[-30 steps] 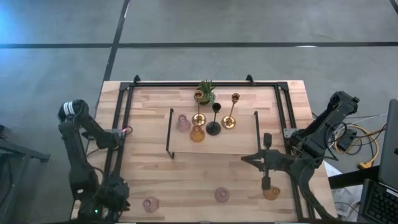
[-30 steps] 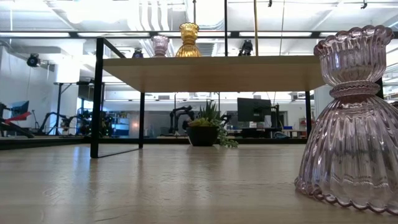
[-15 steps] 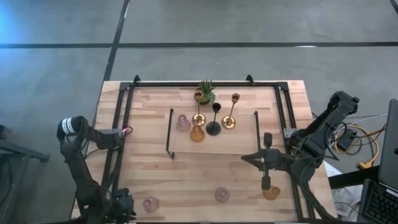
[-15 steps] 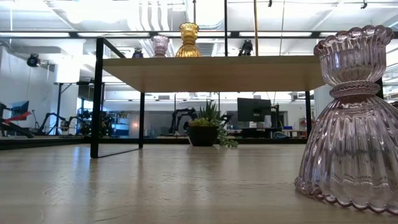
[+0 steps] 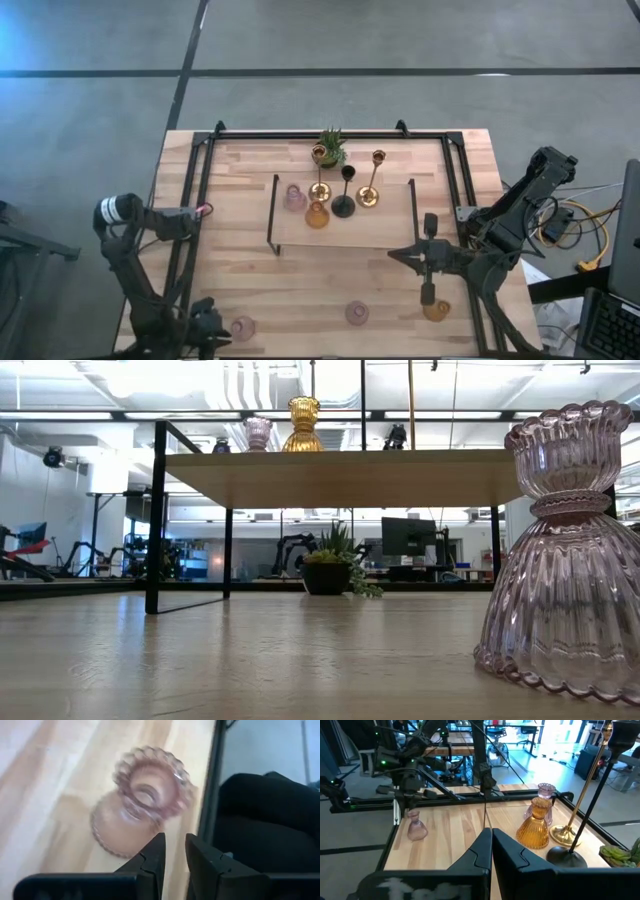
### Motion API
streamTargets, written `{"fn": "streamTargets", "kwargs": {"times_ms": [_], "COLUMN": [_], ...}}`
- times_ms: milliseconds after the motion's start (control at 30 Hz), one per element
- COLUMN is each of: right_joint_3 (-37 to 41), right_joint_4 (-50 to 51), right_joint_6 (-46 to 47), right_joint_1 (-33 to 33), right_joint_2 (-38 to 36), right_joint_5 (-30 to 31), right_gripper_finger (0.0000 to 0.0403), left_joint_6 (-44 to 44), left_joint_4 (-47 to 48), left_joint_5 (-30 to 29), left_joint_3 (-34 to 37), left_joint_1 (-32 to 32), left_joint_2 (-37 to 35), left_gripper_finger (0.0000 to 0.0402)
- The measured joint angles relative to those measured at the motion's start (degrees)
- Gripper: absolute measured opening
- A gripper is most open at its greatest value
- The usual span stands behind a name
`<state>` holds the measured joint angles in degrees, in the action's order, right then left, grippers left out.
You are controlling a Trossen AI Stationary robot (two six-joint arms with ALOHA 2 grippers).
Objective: Pick & Place candle stick holders
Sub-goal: Put the left pink glass candle holder on the shelf
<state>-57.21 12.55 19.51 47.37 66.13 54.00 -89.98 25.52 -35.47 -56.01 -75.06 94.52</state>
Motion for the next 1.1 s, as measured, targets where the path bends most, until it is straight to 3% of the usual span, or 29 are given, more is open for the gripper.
{"fn": "streamTargets", "kwargs": {"times_ms": [233, 433, 633, 867, 1100], "right_joint_3": [0.00, 0.00, 0.00, 0.00, 0.00], "right_joint_4": [0.05, 0.06, 0.07, 2.25, 19.15], "right_joint_6": [-0.02, -0.02, -0.22, 2.71, 18.78], "right_joint_1": [0.00, 0.00, 0.00, 0.00, 0.24], "right_joint_2": [0.00, 0.00, -0.03, -2.74, -11.11], "right_joint_5": [-0.04, -0.07, -0.04, 0.00, -4.26], "right_gripper_finger": [0.0008, 0.0008, 0.0008, 0.0008, 0.0008], "left_joint_6": [0.90, 6.06, 8.13, 8.45, 12.45], "left_joint_4": [4.18, 5.51, 5.44, 4.40, 1.45], "left_joint_5": [-0.84, -10.29, -8.95, -7.05, -7.10], "left_joint_3": [0.01, 0.02, 0.04, 1.39, 1.90], "left_joint_1": [1.35, 1.88, 3.13, 4.89, 6.68], "left_joint_2": [0.00, -0.02, -0.02, -0.02, -0.04], "left_gripper_finger": [0.0078, 0.0078, 0.0083, 0.0144, 0.0214]}}
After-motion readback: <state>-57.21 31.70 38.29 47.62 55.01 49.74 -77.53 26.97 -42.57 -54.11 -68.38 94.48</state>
